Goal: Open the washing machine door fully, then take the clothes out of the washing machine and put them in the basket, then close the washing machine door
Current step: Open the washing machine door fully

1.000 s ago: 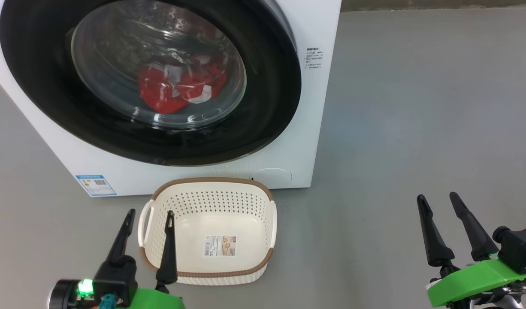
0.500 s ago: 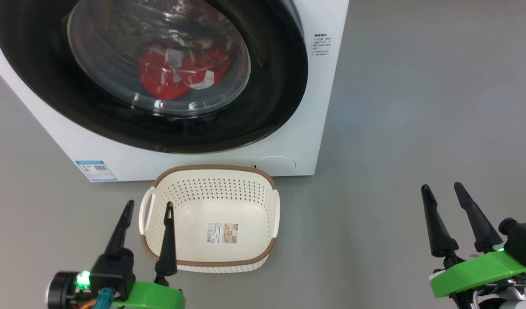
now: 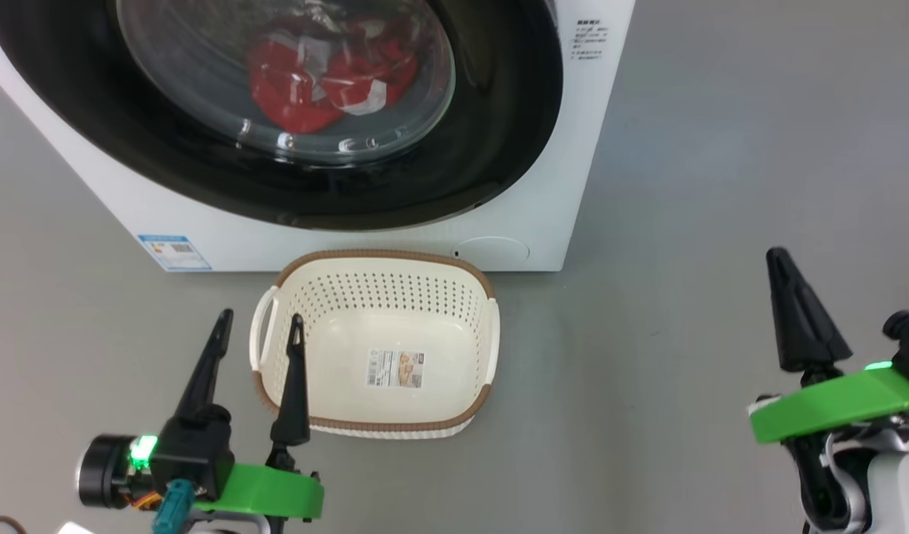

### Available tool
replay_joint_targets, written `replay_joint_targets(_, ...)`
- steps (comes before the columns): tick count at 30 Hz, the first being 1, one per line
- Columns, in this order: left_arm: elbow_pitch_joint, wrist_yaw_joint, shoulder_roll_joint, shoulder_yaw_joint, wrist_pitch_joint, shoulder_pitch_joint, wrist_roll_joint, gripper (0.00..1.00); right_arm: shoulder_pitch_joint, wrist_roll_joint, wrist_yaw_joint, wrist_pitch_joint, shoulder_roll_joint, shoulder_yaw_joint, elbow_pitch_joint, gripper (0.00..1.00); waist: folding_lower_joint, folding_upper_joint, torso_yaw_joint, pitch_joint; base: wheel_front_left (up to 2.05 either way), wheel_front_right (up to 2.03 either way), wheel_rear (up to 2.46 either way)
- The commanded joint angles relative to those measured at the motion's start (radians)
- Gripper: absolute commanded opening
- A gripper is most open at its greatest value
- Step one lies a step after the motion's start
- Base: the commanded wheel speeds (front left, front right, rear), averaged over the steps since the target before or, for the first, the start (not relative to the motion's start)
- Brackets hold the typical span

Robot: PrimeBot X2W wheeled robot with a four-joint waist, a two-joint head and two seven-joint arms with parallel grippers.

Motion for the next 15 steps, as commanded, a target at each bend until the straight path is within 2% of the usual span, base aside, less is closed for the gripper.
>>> replay_joint_targets(1,-0.033,-0.003,0.023,0.033,-0.013,-0.050,0.015,1.00,-0.049,0.019,-0.001,-0.007,-0.009,0.018,-0.016,0.00,0.0000,-0.0001,0.016,0.022,0.00,0.00,0.00)
replay_joint_targets(15,-0.059,-0.004,0.024,0.027,-0.028,-0.082,0.028,1.00,-0.257,0.253,-0.001,-0.003,-0.009,-0.010,0.110,0.00,0.0000,-0.0001,0.052,0.084,0.00,0.00,0.00)
